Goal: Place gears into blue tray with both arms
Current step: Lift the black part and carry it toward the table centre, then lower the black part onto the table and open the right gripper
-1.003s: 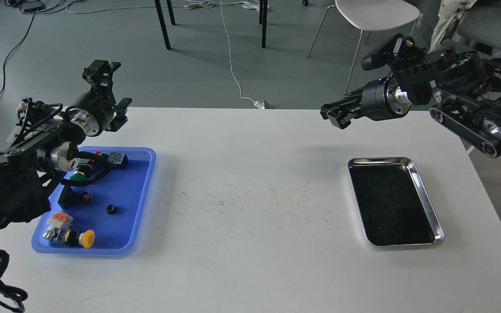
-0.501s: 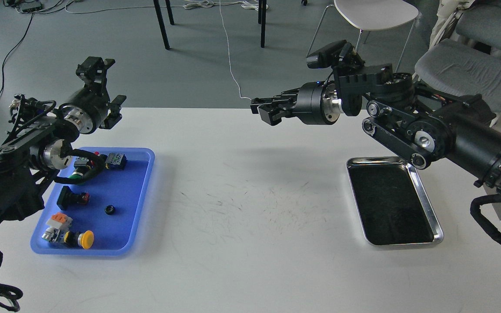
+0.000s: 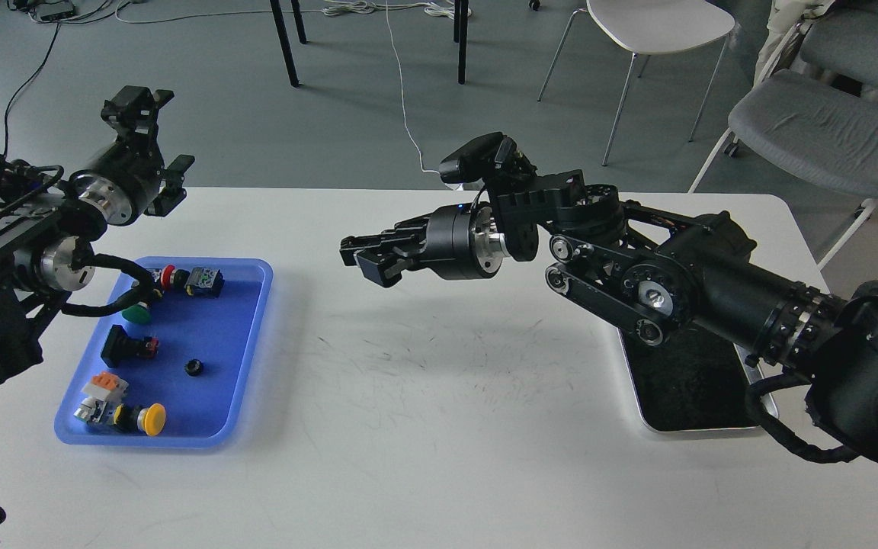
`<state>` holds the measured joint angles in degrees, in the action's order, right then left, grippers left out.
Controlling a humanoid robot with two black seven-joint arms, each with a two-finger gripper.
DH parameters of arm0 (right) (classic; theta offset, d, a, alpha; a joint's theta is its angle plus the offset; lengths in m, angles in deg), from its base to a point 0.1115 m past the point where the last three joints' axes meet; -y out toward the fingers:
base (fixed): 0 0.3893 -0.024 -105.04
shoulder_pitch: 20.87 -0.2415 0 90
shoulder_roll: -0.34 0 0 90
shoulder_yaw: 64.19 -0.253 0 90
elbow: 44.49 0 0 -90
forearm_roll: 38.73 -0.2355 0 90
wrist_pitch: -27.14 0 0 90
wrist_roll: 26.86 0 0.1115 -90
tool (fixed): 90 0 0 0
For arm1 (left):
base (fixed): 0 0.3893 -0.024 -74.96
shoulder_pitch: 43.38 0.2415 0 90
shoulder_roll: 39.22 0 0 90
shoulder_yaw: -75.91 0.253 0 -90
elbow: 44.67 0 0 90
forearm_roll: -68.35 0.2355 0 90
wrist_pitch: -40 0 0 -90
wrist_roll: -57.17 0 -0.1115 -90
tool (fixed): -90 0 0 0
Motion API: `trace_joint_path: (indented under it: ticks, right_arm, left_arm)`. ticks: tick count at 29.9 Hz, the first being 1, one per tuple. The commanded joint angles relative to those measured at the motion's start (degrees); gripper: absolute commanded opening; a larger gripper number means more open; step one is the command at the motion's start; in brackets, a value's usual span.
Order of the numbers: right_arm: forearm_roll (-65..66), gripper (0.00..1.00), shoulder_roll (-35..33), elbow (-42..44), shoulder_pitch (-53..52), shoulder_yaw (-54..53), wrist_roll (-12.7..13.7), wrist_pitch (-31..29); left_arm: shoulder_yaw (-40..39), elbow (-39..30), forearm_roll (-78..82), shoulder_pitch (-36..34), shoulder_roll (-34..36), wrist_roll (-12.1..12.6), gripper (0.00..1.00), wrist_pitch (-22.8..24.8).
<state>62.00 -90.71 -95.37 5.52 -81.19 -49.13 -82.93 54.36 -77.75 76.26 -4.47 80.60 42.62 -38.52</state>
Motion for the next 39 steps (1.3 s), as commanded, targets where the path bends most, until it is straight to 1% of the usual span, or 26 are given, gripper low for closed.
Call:
trace_joint_path:
  ticks: [1, 7, 14, 22, 25, 34, 39]
  right_arm:
    - [0.08, 0.01, 1.05, -0.18, 0.16, 2.84, -0.06, 0.74]
    - [0.08, 0.01, 1.05, -0.01, 0.68, 7.32, -0.06, 1.88]
    - [0.25, 0.01, 1.05, 0.87, 2.7, 10.05, -0.23, 2.58]
    - [0.16, 0.01, 1.05, 5.96, 3.14, 16.55, -0.58, 6.1]
    - [0.16, 0.01, 1.05, 7.64, 4.28, 16.91, -0.58, 6.89]
    - [0.08, 0.01, 1.05, 8.17, 6.04, 16.91, -0.58, 9.97]
    - [-0.01, 0.01, 1.05, 7.99, 7.89, 16.65, -0.76, 13.57]
  left_arm:
    - [-0.25, -1.54, -0.01, 0.21, 1.82, -0.04, 0.99, 0.03]
    - [-0.25, -3.92, -0.01, 0.73, 5.51, -0.04, 0.99, 0.12]
    - [-0.25, -7.34, -0.45, 1.79, 9.9, -0.04, 0.99, 0.12]
    - [-0.25, -9.89, -0.45, 2.93, 13.6, -0.04, 0.99, 0.12]
    - [-0.25, -11.12, -0.45, 3.19, 14.83, -0.04, 0.99, 0.12]
    - [-0.25, -12.71, -0.89, 3.54, 17.03, -0.04, 0.99, 0.04]
    - [-0.25, -12.97, -0.89, 3.9, 17.2, -0.04, 0.99, 0.03]
